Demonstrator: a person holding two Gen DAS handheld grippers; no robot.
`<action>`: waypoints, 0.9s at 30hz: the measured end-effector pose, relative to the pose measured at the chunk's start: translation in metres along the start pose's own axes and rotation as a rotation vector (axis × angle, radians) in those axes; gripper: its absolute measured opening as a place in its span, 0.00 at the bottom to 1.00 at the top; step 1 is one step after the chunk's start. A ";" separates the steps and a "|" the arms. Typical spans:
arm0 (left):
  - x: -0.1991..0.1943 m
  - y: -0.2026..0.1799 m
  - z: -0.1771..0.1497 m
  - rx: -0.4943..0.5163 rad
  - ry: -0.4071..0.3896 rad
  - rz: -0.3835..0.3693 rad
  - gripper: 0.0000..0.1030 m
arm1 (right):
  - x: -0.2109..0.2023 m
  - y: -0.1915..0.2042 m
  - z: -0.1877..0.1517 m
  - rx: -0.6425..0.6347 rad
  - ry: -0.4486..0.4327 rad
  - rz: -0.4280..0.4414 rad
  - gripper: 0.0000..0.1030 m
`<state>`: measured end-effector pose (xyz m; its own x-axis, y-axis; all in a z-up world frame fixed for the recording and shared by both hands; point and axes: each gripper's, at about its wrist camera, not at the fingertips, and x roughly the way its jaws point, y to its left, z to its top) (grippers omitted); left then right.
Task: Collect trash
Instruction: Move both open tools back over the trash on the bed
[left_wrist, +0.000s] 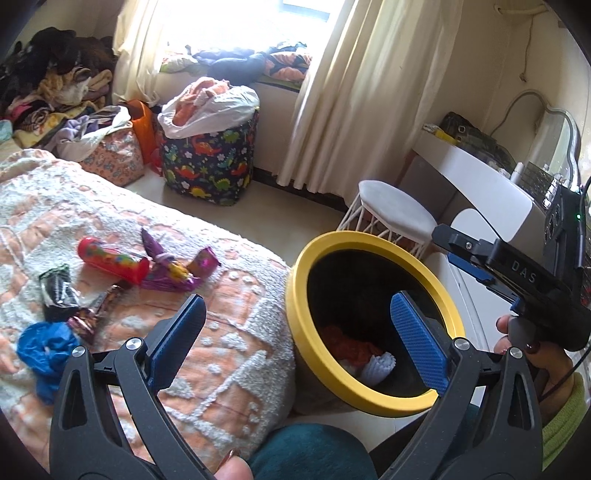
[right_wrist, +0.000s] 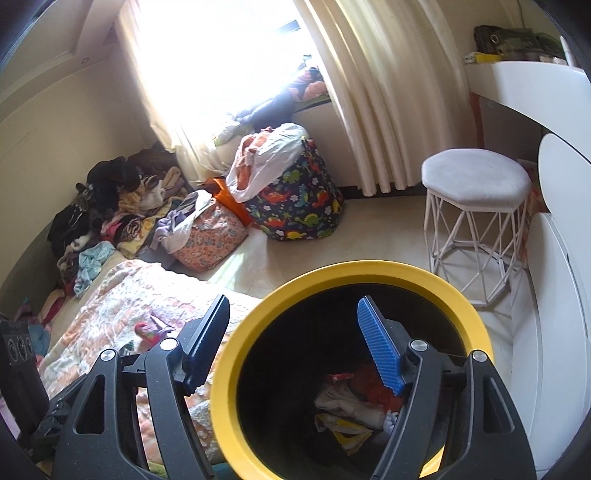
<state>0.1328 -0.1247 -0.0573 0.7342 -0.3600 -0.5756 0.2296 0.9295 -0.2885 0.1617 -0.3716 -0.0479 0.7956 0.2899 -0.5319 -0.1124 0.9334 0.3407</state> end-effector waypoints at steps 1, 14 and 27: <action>-0.002 0.002 0.001 -0.004 -0.005 0.004 0.89 | 0.000 0.002 0.000 -0.007 0.000 0.005 0.67; -0.021 0.025 0.005 -0.033 -0.051 0.061 0.89 | 0.004 0.037 -0.004 -0.087 0.010 0.053 0.67; -0.043 0.060 0.007 -0.093 -0.091 0.123 0.89 | 0.005 0.077 -0.015 -0.173 0.013 0.112 0.67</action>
<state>0.1194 -0.0534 -0.0444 0.8088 -0.2314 -0.5406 0.0776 0.9533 -0.2920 0.1478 -0.2949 -0.0364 0.7648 0.3954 -0.5087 -0.3012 0.9174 0.2602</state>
